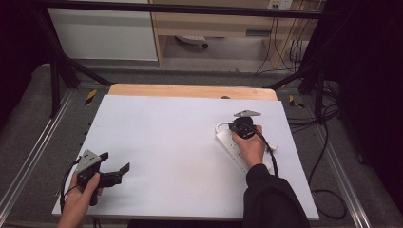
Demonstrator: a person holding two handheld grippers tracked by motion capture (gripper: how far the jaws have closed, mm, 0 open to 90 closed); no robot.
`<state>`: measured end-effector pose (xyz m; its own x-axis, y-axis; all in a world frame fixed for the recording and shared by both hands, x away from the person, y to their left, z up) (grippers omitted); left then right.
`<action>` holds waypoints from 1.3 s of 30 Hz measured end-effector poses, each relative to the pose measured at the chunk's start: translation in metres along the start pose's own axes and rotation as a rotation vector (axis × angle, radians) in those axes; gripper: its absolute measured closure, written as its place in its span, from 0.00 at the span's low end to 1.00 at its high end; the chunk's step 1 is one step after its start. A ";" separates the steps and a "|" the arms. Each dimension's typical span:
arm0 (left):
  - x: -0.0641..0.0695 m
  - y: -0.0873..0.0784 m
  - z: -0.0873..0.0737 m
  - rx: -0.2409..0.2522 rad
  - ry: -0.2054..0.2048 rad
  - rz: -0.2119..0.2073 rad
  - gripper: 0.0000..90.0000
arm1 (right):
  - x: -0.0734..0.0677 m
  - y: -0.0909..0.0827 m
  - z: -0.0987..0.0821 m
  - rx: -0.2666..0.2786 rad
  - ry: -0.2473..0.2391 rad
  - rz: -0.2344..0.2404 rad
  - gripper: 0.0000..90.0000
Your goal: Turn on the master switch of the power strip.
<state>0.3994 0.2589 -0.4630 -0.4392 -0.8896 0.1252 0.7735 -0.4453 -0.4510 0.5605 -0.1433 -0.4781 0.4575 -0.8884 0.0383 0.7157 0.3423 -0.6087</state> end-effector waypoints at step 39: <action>-0.001 -0.003 0.000 0.008 -0.006 0.002 0.07 | 0.002 -0.060 0.030 0.138 0.103 0.068 0.07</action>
<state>0.3976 0.2610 -0.4616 -0.4351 -0.8911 0.1292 0.7778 -0.4443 -0.4445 0.5345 -0.1567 -0.4178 0.4561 -0.8859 -0.0848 0.7536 0.4351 -0.4927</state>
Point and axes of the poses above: each handheld gripper's, and its own axes: y roughly forward along the jaws, z roughly out of its top, x roughly to its right, the point moved 9 cm from there along y, roughly forward along the jaws, and after that the axes turned 3 degrees about -y, right-handed, at the moved point
